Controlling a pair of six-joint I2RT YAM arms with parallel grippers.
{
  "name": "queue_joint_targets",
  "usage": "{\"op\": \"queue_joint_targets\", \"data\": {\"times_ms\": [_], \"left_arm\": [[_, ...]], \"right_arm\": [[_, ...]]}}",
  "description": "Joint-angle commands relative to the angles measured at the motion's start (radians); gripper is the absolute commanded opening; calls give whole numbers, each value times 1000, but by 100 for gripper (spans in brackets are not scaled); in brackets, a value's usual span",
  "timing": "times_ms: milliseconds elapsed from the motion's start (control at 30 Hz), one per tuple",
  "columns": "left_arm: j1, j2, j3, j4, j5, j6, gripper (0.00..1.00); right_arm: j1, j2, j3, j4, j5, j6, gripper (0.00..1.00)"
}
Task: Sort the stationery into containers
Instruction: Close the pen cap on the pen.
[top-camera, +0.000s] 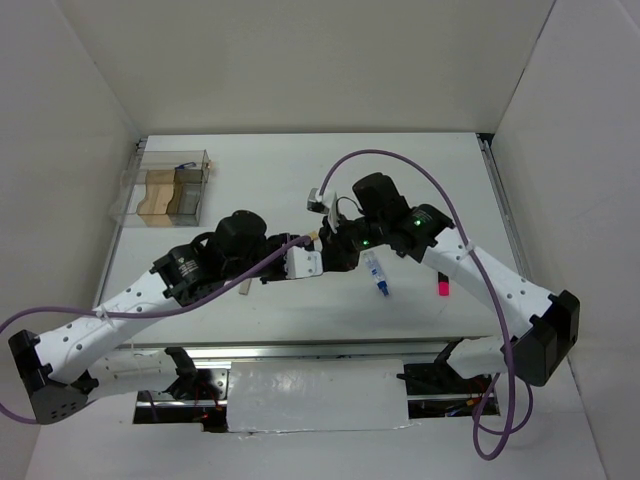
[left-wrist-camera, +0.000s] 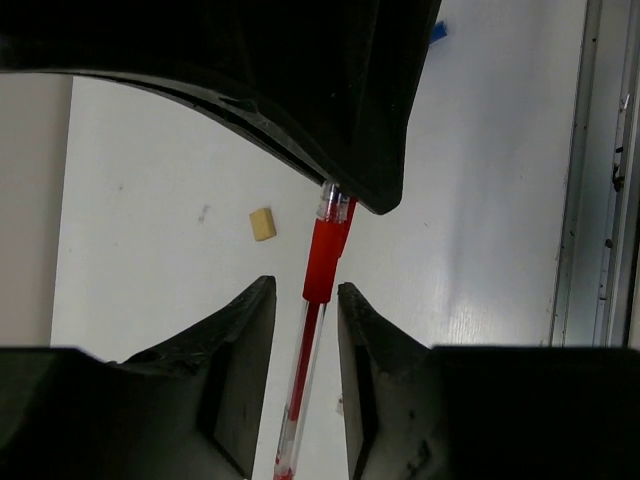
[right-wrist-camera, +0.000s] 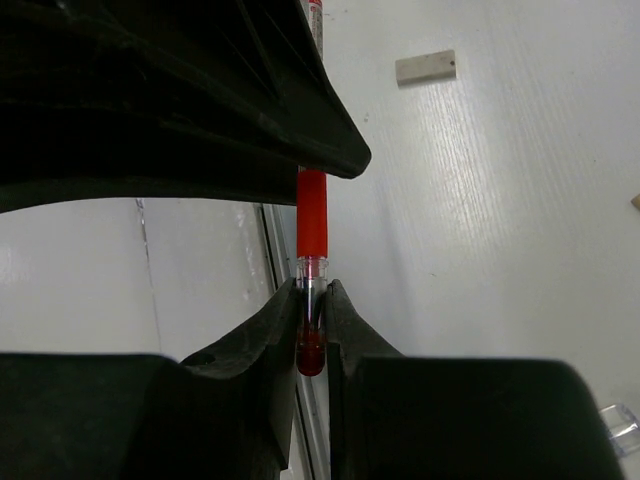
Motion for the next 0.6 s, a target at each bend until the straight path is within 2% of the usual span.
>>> {"op": "queue_joint_targets", "data": {"times_ms": [0, 100, 200, 233, 300, 333, 367, 433, 467, 533, 567], "left_arm": [[-10, 1, 26, 16, -5, 15, 42], [-14, 4, 28, 13, -5, 21, 36], [-14, 11, 29, 8, -6, 26, 24], [-16, 13, 31, 5, -11, 26, 14], [-16, 10, 26, 4, -19, 21, 4], [-16, 8, 20, 4, -26, 12, 0], [-11, -2, 14, 5, -29, 9, 0], [4, -18, -8, 7, -19, 9, 0], [12, -32, -14, 8, -14, 6, 0], [59, -47, -32, 4, 3, 9, 0], [83, -50, -38, 1, 9, 10, 0]], "right_arm": [[14, 7, 56, 25, -15, 13, 0], [16, 12, 61, 23, -16, 13, 0], [19, 16, 70, 19, -19, 13, 0], [20, 16, 71, 17, -18, 12, 0], [19, 23, 81, 8, -15, 15, 4], [20, 23, 84, 2, -13, 15, 10], [20, 23, 88, -3, -4, 16, 30], [16, 20, 96, -25, 0, 13, 50], [12, 16, 102, -39, 8, 10, 63], [-3, 4, 99, -50, 17, -3, 72], [-14, -5, 91, -56, 26, -5, 74]]}}
